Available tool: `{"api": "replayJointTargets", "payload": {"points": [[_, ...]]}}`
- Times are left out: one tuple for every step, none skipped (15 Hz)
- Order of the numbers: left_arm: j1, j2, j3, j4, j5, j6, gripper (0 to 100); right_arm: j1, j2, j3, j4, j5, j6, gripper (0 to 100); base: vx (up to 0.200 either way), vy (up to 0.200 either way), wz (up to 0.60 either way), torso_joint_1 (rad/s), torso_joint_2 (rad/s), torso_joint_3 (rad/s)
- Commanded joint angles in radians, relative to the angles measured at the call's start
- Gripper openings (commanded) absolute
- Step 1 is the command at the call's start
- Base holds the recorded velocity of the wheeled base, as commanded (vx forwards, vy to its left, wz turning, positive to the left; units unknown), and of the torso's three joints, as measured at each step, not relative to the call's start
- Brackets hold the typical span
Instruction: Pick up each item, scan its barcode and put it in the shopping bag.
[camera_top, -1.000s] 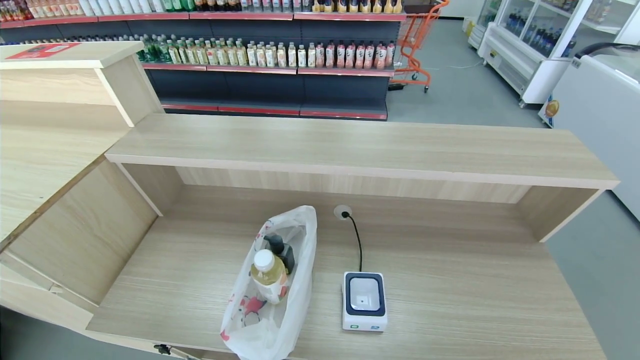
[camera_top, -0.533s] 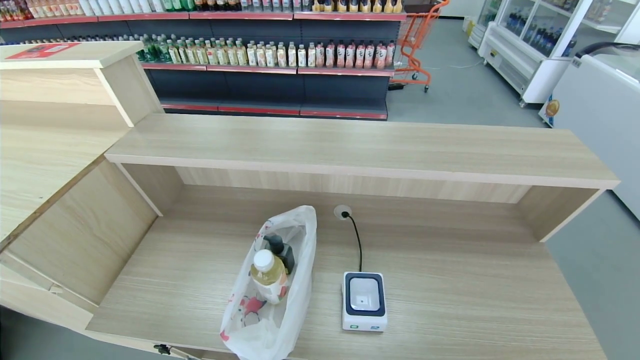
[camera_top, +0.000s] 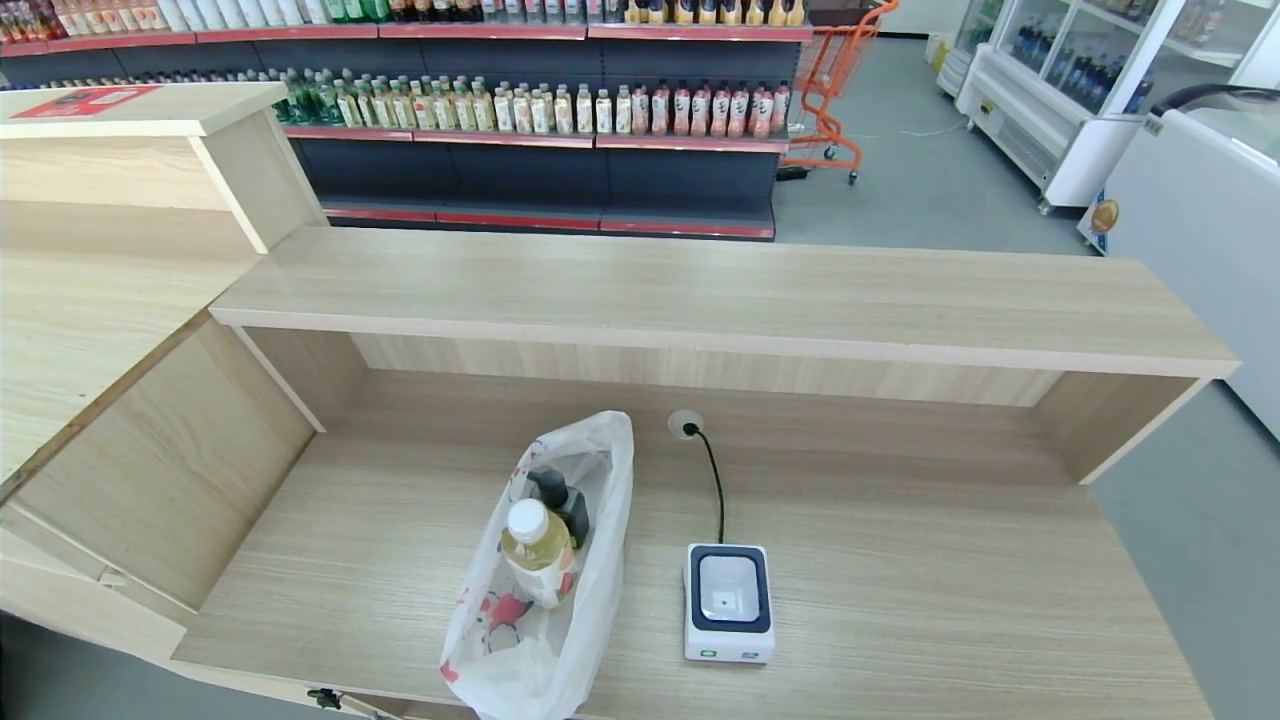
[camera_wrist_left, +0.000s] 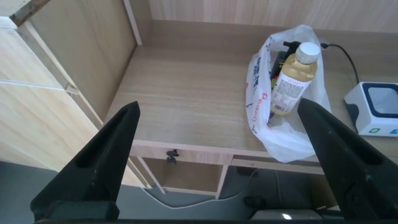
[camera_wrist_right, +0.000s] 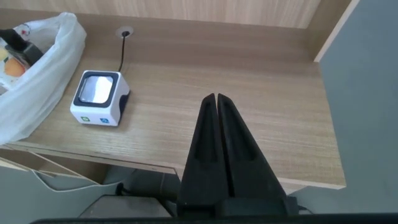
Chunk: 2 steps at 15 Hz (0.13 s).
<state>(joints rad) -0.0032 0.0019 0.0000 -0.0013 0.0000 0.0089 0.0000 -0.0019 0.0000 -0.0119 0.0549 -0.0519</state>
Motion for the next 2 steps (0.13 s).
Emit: {"api": "replayJointTargets", "payload": {"points": [[0.0, 0.0, 0.0, 0.0, 0.0, 0.0, 100, 0.0, 0.002, 0.0, 0.0, 0.0, 0.0, 0, 0.0, 0.0, 0.0, 0.0, 0.0, 0.0], [0.0, 0.0, 0.0, 0.0, 0.0, 0.0, 100, 0.0, 0.002, 0.0, 0.0, 0.0, 0.0, 0, 0.0, 0.0, 0.0, 0.0, 0.0, 0.0]]}}
